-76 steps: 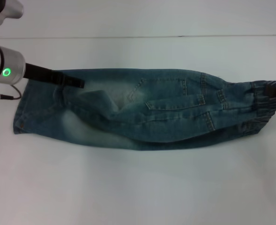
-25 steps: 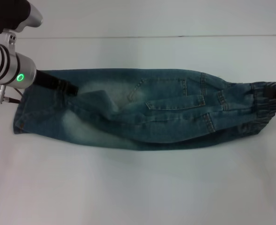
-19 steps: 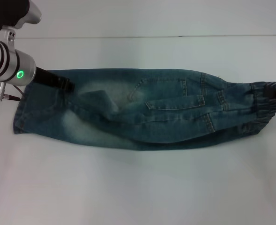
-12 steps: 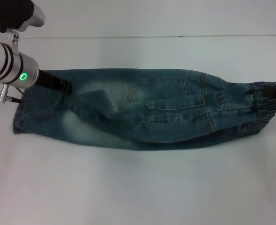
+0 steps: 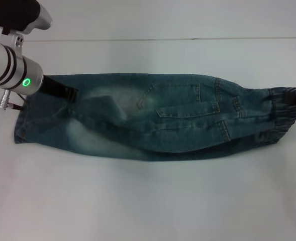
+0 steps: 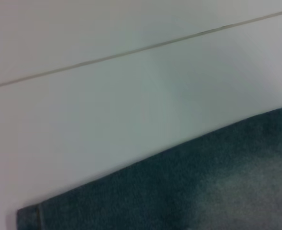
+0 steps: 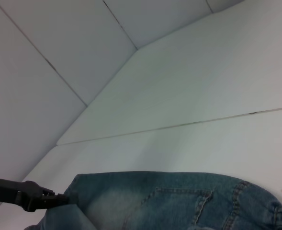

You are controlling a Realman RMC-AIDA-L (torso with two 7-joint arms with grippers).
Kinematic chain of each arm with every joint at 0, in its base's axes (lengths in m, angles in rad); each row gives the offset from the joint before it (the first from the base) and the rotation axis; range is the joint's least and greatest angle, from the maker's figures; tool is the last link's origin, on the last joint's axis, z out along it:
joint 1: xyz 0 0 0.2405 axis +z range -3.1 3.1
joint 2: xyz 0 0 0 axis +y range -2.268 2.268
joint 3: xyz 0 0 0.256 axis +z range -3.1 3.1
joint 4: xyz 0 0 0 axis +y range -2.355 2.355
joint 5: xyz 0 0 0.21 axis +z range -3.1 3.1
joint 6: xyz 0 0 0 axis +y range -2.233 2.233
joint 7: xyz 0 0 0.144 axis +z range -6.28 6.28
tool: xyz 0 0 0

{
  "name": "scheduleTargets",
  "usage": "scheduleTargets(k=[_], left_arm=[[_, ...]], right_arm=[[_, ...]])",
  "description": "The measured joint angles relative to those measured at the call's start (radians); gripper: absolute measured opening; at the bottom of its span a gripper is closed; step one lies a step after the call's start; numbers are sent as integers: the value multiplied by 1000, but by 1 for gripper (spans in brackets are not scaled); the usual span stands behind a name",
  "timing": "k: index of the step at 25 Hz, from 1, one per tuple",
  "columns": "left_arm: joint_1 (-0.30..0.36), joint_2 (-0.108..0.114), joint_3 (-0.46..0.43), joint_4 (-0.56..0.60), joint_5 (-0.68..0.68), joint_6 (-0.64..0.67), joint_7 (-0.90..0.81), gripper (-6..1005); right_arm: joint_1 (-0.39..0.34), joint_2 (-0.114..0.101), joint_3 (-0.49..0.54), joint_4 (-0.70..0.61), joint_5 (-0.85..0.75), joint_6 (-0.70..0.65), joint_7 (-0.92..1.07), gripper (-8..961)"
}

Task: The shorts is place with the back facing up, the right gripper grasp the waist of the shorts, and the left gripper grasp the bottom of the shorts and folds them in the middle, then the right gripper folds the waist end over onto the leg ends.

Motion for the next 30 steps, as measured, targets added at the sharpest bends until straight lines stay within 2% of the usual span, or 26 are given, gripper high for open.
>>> scheduleTargets(k=[19,30], left_arm=[[9,-5,-9,23,1,-65,-39,41],[20,1,-4,24,1,-107,-84,40]], right_arm=[[11,0,-1,0,0,13,4,164],[69,-33,-30,-2,-4,30,16,169]])
